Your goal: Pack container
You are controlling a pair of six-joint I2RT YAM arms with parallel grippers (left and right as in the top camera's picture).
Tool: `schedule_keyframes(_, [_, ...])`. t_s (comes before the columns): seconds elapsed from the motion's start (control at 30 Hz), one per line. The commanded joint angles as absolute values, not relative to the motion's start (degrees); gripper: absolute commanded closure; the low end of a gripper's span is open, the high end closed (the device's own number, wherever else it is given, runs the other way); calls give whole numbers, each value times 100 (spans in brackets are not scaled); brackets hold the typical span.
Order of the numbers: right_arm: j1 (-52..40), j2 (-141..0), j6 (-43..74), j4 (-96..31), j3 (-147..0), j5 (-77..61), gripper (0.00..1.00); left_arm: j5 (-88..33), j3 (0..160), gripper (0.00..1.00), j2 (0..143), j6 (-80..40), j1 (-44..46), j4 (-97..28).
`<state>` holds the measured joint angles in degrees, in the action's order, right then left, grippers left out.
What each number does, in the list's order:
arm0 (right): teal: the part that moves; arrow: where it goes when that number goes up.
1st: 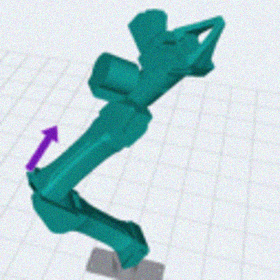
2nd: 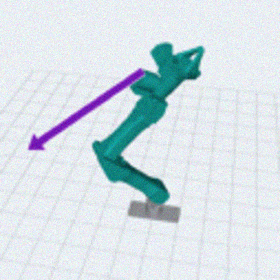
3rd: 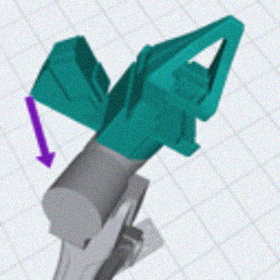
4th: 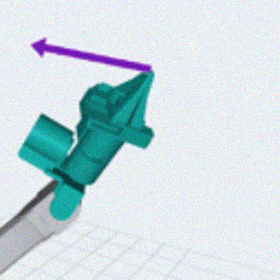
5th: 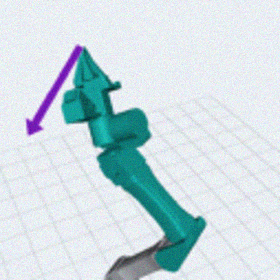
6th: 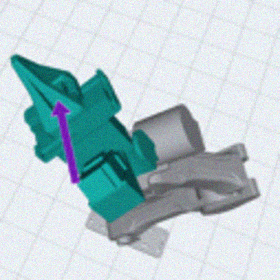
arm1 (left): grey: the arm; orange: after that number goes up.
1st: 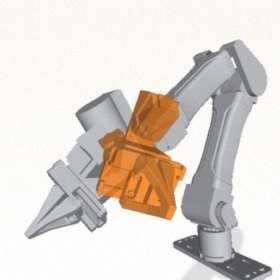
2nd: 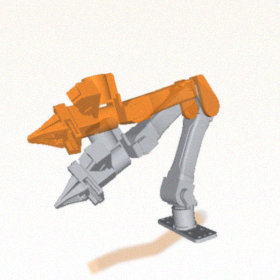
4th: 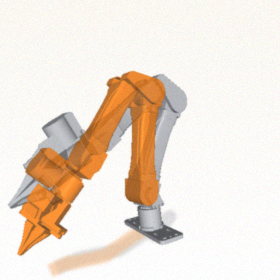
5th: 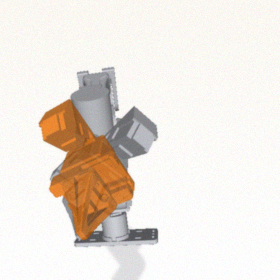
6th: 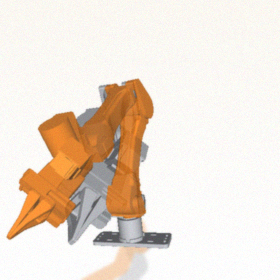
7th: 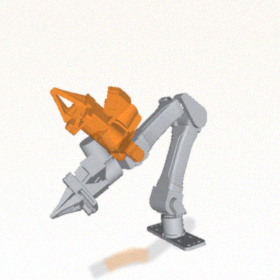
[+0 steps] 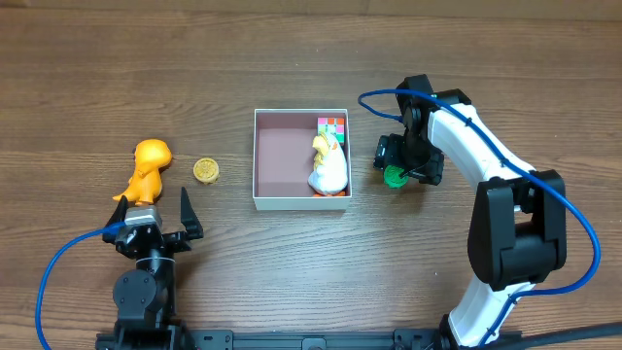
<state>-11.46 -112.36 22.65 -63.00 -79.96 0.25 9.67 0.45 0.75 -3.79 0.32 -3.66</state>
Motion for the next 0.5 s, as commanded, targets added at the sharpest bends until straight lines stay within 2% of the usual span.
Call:
schedule_keyframes(0.0, [-1160, -11227, 2246, -6278, -7988, 102, 11, 941, 30, 0, 64, -233, -8, -360])
schedule_keyframes(0.47, [-1160, -11408, 2248, -6141, -7988, 121, 11, 941, 30, 0, 64, -233, -8, -360])
